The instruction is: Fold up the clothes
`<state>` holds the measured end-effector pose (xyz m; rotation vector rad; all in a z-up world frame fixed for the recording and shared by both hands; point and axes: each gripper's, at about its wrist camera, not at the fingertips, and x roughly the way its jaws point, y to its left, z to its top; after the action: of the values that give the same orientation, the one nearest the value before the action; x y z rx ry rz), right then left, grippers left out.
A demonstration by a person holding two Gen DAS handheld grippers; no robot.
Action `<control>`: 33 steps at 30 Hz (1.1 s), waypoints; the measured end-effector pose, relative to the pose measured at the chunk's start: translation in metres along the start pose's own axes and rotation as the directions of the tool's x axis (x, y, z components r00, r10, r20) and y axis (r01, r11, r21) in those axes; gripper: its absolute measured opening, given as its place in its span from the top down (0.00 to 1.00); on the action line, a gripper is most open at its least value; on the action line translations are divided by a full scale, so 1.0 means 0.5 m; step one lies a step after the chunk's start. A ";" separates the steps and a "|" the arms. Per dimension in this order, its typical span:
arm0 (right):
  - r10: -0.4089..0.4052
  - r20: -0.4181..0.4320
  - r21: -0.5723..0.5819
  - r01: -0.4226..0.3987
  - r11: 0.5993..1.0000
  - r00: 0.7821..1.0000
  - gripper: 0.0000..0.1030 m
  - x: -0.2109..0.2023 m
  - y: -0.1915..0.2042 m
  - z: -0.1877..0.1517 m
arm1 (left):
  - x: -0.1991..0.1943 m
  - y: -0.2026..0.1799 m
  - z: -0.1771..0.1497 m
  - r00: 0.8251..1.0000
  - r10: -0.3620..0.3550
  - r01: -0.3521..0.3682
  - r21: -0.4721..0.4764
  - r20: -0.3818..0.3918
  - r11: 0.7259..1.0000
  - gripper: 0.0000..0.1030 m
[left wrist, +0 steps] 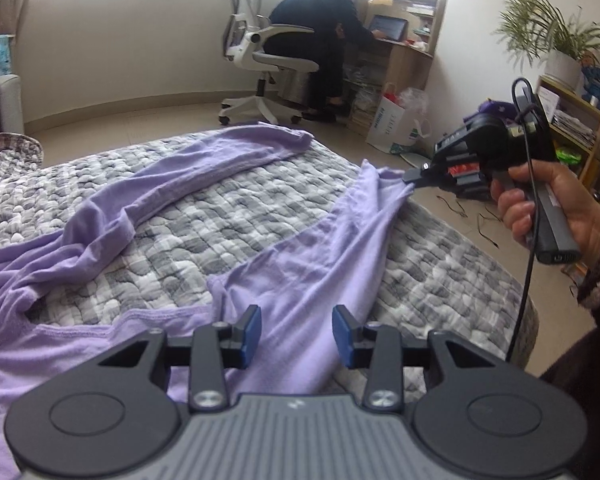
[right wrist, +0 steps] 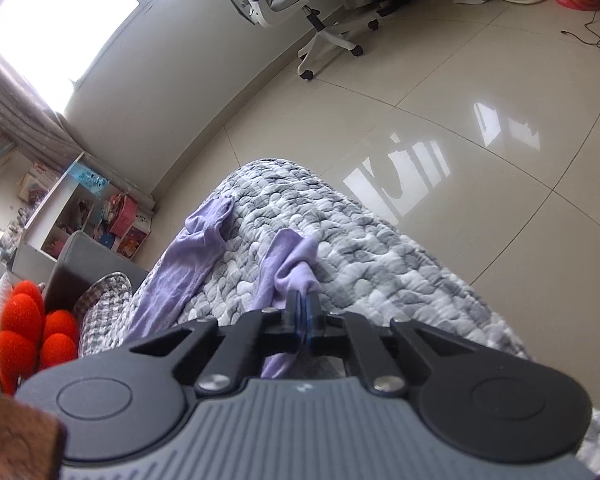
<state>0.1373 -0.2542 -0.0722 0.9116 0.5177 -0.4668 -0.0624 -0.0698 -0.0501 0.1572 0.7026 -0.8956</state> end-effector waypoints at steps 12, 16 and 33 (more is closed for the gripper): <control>-0.039 -0.016 -0.125 0.037 0.991 0.999 0.97 -0.017 -0.016 -0.001 | 0.007 -0.006 -0.004 0.999 -0.017 0.018 0.027 -0.032 0.999 0.91; -0.041 -0.032 -0.120 0.037 0.992 0.999 0.97 -0.018 -0.033 -0.002 | -0.008 -0.013 -0.004 1.000 -0.019 0.019 0.032 -0.003 0.999 1.00; -0.008 -0.058 0.075 0.012 0.997 0.998 0.84 -0.033 -0.130 0.047 | -0.029 -0.039 -0.024 0.971 -0.238 0.240 0.093 -0.033 0.966 0.50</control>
<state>0.0917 -0.3057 -0.0903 0.9978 0.5599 -0.4730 -0.0894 -0.0675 -0.0472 0.1702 0.7084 -1.1619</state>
